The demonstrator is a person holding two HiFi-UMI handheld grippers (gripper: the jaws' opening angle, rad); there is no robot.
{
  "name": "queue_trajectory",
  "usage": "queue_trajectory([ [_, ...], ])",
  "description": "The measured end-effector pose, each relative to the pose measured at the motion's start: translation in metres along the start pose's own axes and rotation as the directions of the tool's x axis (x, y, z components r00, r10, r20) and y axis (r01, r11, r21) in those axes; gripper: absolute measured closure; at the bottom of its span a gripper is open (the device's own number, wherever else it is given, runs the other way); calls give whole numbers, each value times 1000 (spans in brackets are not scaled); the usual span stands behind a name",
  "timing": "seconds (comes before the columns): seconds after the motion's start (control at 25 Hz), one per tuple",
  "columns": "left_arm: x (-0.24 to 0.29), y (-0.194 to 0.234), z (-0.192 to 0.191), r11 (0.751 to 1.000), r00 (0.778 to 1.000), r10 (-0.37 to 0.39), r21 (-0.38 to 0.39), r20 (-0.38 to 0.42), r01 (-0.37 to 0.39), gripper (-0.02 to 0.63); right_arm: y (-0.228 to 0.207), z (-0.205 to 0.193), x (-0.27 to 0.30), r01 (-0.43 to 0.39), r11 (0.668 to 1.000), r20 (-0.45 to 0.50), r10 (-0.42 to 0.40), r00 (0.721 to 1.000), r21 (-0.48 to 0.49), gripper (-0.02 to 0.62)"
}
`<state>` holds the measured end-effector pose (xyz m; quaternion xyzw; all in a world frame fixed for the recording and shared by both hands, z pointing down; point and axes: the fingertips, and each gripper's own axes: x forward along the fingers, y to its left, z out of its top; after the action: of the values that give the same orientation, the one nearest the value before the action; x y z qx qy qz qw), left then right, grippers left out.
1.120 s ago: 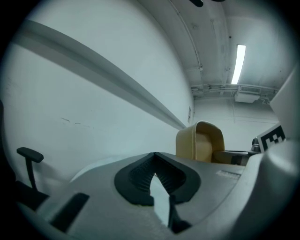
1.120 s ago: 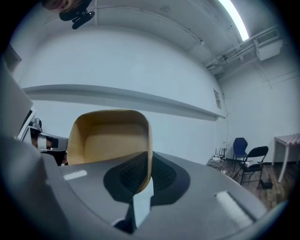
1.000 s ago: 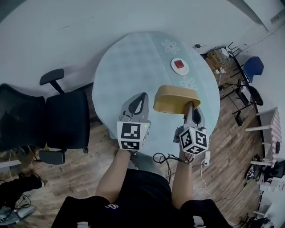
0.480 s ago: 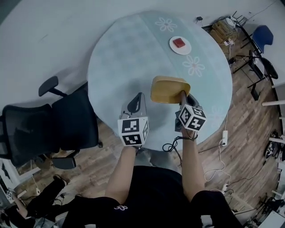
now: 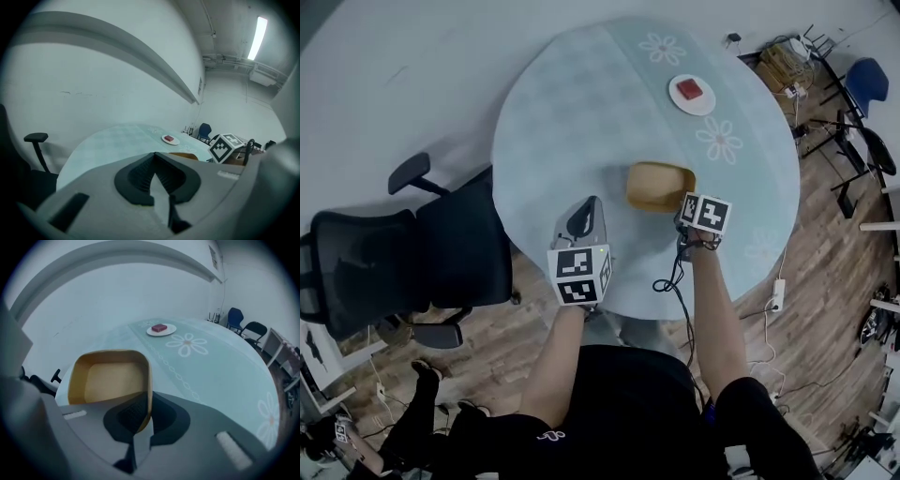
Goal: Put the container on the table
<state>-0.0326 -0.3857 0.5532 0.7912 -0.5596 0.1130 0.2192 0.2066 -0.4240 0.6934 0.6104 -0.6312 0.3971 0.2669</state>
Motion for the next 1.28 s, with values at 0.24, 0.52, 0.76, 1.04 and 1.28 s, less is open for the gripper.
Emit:
queue_trajectory([
  [0.24,-3,6,8,1000,1000,19,1,17,-19,603,-5,-12,14,41,999,-82,-43,996,-24,581],
  [0.52,-10,-4,22,1000,999,8,26,47,-9,603,0,-7,12,29,999,-51,-31,998,-35,479],
  [0.76,-15,-12,47,999,995,-10,50,97,5,603,7,28,-29,20,1000,136,-20,990,3,494],
  [1.04,-19,-47,92,994,978,-82,88,194,66,603,41,106,-143,-142,986,573,167,802,-88,584],
  [1.28,-33,-80,138,985,945,-144,138,295,107,603,64,133,-251,-146,960,750,278,600,-239,584],
])
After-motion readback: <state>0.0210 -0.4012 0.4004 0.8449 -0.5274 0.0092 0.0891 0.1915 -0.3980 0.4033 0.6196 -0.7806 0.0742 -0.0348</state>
